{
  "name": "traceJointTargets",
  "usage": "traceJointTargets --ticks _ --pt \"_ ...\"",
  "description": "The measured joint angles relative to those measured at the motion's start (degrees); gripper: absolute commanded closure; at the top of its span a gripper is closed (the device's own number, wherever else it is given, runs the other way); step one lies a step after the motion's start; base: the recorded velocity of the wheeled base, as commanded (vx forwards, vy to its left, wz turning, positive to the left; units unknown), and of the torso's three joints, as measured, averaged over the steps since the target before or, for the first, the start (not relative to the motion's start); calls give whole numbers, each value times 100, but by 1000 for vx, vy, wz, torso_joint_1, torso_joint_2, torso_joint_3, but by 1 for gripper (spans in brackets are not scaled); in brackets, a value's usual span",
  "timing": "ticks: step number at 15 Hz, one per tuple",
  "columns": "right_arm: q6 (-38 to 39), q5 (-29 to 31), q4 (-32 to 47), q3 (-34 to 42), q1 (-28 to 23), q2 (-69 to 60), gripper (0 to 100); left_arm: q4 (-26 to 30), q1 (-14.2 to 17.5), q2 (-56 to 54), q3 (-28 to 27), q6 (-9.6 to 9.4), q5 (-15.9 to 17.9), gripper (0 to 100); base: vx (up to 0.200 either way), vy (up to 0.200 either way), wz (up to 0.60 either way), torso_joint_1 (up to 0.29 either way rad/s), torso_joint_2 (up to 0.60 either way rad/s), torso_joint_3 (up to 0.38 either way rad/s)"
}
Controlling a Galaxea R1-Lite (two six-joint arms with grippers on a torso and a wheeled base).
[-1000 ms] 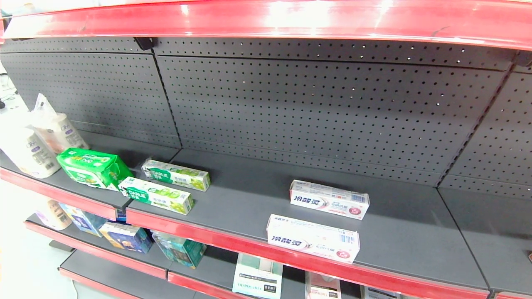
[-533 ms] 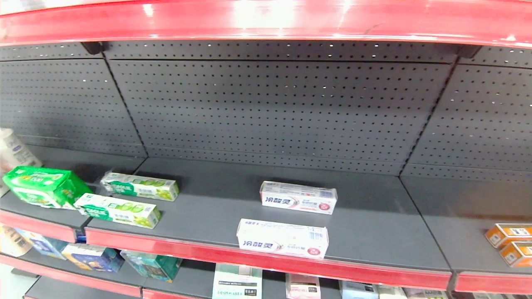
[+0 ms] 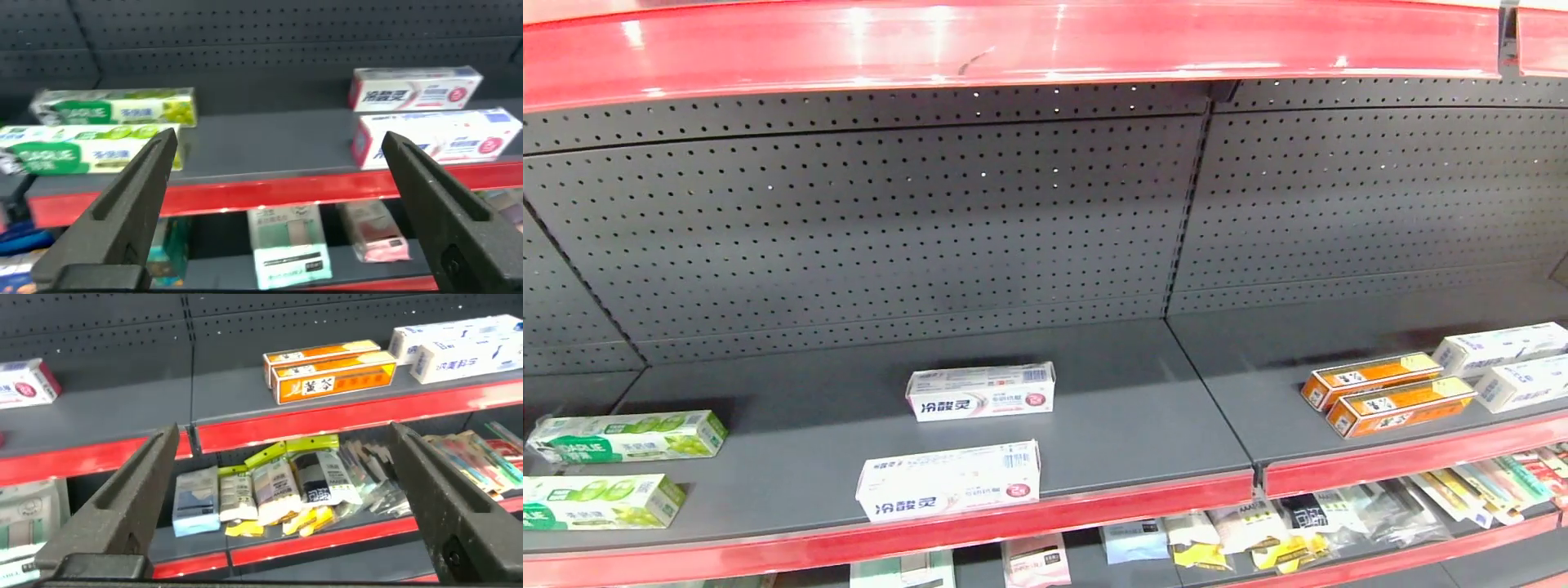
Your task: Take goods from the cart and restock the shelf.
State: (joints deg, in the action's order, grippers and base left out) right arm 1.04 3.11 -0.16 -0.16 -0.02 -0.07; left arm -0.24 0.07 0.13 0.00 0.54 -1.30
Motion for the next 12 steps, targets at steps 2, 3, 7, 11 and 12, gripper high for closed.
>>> traceJointTargets --ticks 2,3,7,11,12 --pt "-4 -5 2 0 -9 0 0 17 -10 39 -16 -40 123 0 0 0 0 0 0 0" --pt "-6 -5 0 0 -9 0 0 24 -18 105 -127 -33 166 0 0 0 0 0 0 0" --pt "-6 -7 0 0 -7 0 0 43 -7 1537 -1515 386 -68 0 0 0 0 0 0 0" --pt "-6 -5 0 0 -7 0 0 141 116 4459 -2660 556 -848 0 0 0 0 0 0 0" --pt "-6 -5 0 0 -7 0 0 157 127 5088 -2828 575 -967 0 0 0 0 0 0 0"
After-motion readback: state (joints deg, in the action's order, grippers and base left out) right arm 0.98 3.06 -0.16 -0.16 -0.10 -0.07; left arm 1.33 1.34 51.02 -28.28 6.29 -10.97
